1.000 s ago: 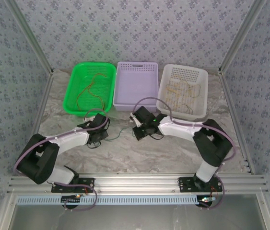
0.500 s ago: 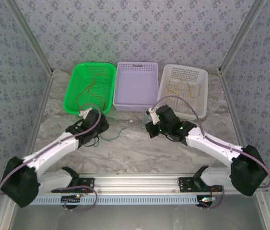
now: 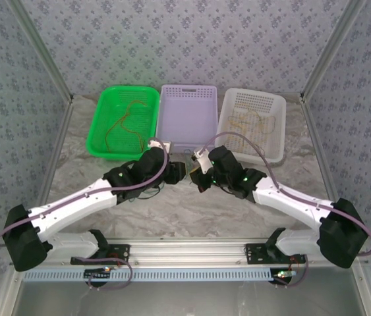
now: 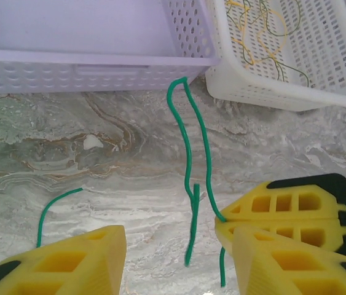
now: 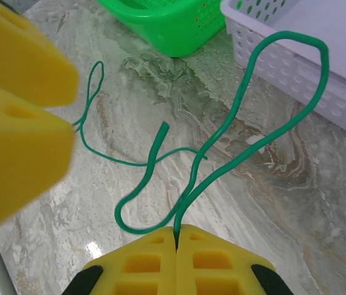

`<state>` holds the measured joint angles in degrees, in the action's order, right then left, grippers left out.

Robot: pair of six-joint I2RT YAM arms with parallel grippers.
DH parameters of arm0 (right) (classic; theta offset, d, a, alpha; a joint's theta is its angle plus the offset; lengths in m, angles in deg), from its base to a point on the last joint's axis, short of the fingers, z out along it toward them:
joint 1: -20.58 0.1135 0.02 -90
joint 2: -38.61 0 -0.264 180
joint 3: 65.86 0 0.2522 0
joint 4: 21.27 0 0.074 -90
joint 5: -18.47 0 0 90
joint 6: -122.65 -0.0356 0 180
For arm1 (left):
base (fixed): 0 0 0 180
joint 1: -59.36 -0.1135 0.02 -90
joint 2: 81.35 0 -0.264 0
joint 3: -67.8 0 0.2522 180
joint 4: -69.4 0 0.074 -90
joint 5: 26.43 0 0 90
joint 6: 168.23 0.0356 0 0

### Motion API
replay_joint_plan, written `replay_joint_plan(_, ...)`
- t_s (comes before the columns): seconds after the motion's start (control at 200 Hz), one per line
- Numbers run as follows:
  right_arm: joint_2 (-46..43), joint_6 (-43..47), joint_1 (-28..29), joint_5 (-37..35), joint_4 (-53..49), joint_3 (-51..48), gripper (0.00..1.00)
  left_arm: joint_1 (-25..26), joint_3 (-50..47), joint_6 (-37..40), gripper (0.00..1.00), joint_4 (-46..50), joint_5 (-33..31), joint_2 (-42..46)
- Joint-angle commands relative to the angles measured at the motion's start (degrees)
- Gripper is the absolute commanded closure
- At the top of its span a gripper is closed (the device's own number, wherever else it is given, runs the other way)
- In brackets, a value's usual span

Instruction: Untangle the cables

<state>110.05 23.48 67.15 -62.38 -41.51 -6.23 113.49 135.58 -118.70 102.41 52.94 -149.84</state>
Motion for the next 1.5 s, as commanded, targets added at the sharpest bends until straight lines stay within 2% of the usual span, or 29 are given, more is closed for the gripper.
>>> replay_joint_plan(0.0, 0.0, -0.32, 0.59, 1.45, 0.32, 1.92, 1.0, 0.19, -0.72, 1.62, 0.52, -2.66, 0.43, -0.4)
replay_joint_plan(0.24, 0.08, -1.07, 1.43, 2.28, 0.96, 1.79, 1.0, -0.08, -1.35, 1.54, 0.56, -4.24, -0.32, -3.58)
replay_joint_plan(0.355, 0.06, -1.28, 1.73, 2.27, 1.03, 1.75, 1.0, -0.58, -1.27, 0.83, 0.62, -5.57, -0.04, -5.36)
replay_joint_plan(0.435, -0.11, -1.51, 1.89, 2.15, 1.16, 1.42, 1.0, -1.29, -2.13, 0.05, 0.7, -7.1, 0.61, -5.44)
replay_joint_plan(0.52, -0.27, -1.58, 1.88, 1.8, 1.12, 0.95, 1.0, -1.72, -2.74, -0.73, 0.88, -7.23, -0.42, -4.62)
replay_joint_plan(0.6, -0.45, -1.39, 1.86, 1.49, 0.79, 0.55, 1.0, -1.95, -3.52, -1.21, 1.0, -7.3, -1.4, -2.73)
replay_joint_plan(0.764, -0.6, -0.79, 1.75, 0.84, 0.36, -0.03, 1.0, -3.18, -3.74, -1.3, 1.0, -4.61, -1.77, 0.9)
replay_joint_plan(1.019, -0.97, 1.5, 0.99, -0.65, -2.02, -0.1, 1.0, -7.69, -1.99, -0.55, 1.0, 1.31, 2.15, 7.56)
replay_joint_plan(1.124, -0.74, 4.59, 2.34, -2.76, -5.16, 0.6, 1.0, -13.48, 0.04, 0.52, 1.0, 4.37, 3.02, 10.03)
replay_joint_plan(1.229, 0.69, 9.15, 6.82, -7.09, -9.26, 1.67, 1.0, -23.23, 5.33, 1.93, 1.0, 5.73, 9.33, 10.51)
replay_joint_plan(1.329, 2.67, 12.02, 11.75, -11.32, -12.39, 2.81, 1.0, -31.04, 12.82, 2.89, 1.0, 6.46, 15.79, 7.23)
replay_joint_plan(1.494, 6.43, 15.1, 18.87, -17.5, -15.33, 5.21, 1.0, -37.14, 21.16, 0.51, 1.0, 2.91, 24.67, 0.13)
